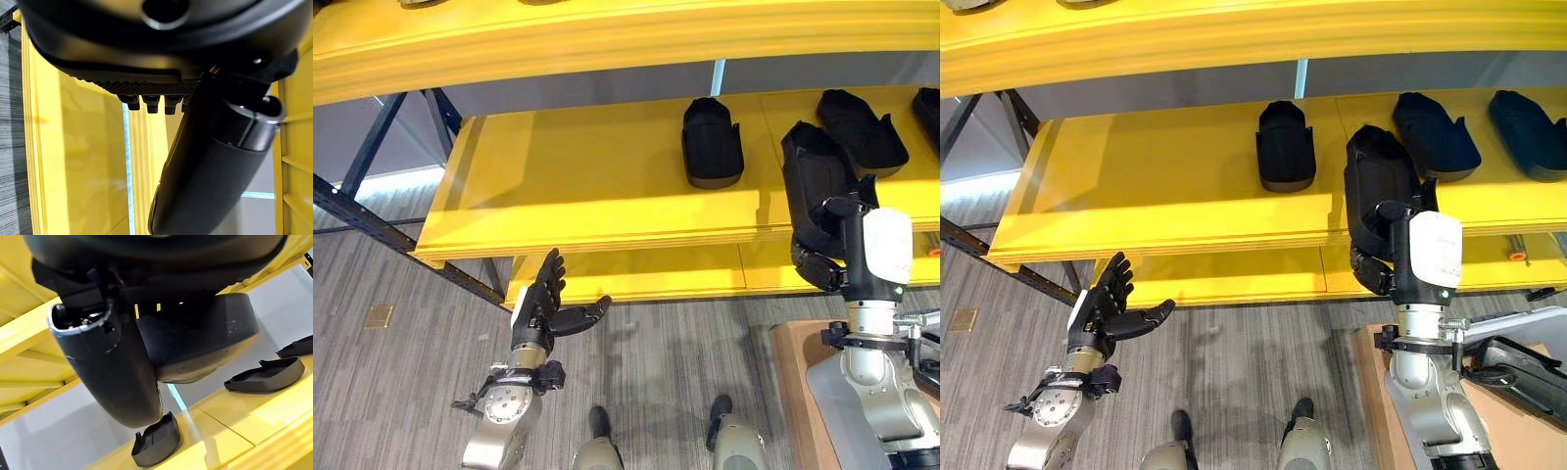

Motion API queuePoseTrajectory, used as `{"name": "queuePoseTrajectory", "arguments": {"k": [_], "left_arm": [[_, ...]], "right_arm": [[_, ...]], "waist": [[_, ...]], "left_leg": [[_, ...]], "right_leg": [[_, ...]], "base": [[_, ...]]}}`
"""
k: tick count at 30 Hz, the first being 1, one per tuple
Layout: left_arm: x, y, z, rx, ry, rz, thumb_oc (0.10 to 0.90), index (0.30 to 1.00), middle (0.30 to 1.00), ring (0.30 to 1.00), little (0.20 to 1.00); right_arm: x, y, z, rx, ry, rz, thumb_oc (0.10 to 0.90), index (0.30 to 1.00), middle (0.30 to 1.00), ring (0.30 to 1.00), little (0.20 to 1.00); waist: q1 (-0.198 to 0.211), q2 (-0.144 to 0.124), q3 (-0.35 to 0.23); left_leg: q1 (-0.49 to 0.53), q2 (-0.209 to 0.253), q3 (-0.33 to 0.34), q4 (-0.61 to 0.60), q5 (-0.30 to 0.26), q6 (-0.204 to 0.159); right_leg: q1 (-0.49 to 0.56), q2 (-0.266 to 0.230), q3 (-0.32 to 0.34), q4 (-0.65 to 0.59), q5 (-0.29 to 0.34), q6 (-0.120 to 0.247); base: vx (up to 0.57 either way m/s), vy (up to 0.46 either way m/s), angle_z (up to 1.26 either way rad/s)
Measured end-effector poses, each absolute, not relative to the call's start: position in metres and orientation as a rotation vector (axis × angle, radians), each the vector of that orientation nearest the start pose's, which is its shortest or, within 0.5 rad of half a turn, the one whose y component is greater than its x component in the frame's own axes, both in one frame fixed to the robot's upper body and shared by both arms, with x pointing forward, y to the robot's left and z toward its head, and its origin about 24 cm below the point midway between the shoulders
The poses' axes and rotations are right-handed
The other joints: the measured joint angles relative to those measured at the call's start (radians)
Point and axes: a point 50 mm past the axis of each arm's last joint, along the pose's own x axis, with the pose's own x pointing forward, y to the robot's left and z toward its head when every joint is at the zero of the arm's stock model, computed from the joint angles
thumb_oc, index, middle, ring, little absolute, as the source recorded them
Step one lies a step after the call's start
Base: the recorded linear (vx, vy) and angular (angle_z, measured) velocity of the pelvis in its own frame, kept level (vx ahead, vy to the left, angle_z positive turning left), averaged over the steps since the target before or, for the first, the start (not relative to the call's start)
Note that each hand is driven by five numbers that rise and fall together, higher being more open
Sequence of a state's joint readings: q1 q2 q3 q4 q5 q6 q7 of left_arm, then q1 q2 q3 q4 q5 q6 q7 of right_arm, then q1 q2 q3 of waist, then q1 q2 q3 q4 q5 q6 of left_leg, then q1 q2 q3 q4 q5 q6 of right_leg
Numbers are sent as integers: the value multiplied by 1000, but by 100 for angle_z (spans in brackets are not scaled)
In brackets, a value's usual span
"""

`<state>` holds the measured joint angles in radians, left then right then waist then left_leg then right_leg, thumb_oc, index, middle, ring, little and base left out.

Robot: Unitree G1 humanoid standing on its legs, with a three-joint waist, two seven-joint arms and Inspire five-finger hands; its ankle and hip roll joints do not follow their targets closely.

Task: Move parts from the plastic box to the shelf.

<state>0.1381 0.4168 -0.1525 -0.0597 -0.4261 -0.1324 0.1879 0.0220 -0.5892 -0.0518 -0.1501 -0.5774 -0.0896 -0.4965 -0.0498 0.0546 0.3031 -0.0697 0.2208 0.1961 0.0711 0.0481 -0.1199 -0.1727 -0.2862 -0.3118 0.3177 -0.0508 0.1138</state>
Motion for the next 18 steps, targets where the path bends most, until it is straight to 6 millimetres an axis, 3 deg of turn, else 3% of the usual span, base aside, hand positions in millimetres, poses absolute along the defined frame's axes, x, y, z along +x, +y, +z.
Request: {"name": "queuePoseTrajectory", "arguments": {"k": [7, 14, 18], "left_arm": [[226, 205, 43, -29, -1, 62, 900, 1000, 1000, 1000, 1000], [227, 205, 44, -24, -7, 62, 900, 1000, 1000, 1000, 1000], [224, 212, 44, -10, 0, 82, 900, 1000, 1000, 1000, 1000]], "right_arm": [[248, -244, 143, -1087, -532, -415, 400, 300, 300, 300, 300], [272, -215, 168, -1063, -653, -329, 400, 300, 300, 300, 300], [290, -209, 169, -990, -615, -277, 400, 300, 300, 300, 300]], "waist": [[10, -16, 4], [66, -67, 2], [119, -118, -16]], "left_leg": [[-23, -33, -15, 39, -18, 12], [-23, -33, -35, 43, -21, 13], [-40, -31, -47, 41, -21, 12]], "right_leg": [[40, -18, -17, -73, 50, 24], [80, -6, -47, -120, 66, 25], [93, 2, -63, -150, 77, 26]], "base": [[66, 125, 10], [48, 33, 7], [29, -42, 11]]}}
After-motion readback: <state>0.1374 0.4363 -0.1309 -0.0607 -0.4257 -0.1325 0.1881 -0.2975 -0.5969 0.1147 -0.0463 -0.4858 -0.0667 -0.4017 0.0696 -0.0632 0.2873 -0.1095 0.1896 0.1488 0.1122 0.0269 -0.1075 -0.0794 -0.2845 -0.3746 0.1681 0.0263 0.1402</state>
